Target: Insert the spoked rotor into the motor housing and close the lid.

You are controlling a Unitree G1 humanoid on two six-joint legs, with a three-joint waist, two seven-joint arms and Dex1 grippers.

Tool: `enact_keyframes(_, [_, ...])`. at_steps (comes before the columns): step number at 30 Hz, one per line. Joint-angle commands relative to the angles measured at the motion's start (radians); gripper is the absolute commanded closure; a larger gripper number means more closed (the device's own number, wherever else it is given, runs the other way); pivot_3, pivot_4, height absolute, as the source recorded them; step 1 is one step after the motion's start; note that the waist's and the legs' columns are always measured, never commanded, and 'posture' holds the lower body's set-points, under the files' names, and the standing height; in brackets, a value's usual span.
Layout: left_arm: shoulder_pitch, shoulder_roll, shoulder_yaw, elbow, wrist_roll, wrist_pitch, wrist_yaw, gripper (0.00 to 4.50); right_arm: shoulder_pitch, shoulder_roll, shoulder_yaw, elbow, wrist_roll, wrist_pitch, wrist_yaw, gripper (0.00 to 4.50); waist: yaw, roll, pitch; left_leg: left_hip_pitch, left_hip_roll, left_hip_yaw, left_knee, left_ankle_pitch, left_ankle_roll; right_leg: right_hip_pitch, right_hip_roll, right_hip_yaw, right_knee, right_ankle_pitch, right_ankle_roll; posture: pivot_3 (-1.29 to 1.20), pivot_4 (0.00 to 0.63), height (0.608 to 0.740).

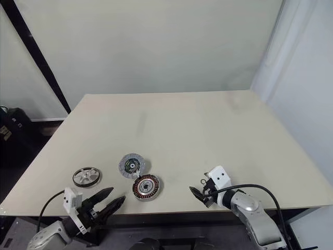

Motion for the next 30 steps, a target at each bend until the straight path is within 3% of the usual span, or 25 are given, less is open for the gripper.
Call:
enact_keyframes(1, [-0.01, -0.001, -0.018, -0.01, 0.023, -0.033, -0.02, 0.01, -0.026, 0.005, -0.006, 0.006, -0.012, -0.001, -0.013, 0.0, 0.0, 0.0, 0.0, 0.0, 0.0, 0.0, 0.0, 0.0, 0.0, 0.0, 0.0, 0.0, 0.0, 0.0, 0.0, 0.0, 0.0, 0.74])
enact_keyframes(19, [-0.038, 0.001, -0.065, -0.004, 0.073, -0.05, -0.048, 0.01, -0.107, 0.061, 0.007, 0.17, -0.051, 0.03, -0.05, 0.0, 0.0, 0.0, 0.0, 0.0, 0.0, 0.0, 0.0, 0.001, 0.003, 0.0, 0.0, -0.001, 0.0, 0.0, 0.0, 0.0, 0.0, 0.74])
enact_keyframes(22, [-0.041, 0.002, -0.065, -0.006, 0.073, -0.05, -0.048, 0.0, -0.107, 0.064, 0.003, 0.18, -0.051, 0.048, -0.058, 0.59, -0.001, 0.0, 0.0, 0.0, 0.0, 0.0, 0.0, 0.001, 0.004, 0.0, 0.0, -0.001, 0.0, 0.0, 0.0, 0.0, 0.0, 0.74])
enact_keyframes(30, [-0.049, 0.0, -0.064, -0.003, 0.071, -0.05, -0.046, 0.0, -0.098, 0.068, -0.008, 0.179, -0.042, 0.057, -0.072, 3.4, -0.001, 0.0, 0.0, 0.001, 0.001, 0.0, -0.001, 0.0, 0.004, 0.0, 0.001, -0.001, 0.0, 0.0, 0.0, 0.0, 0.0, 0.74])
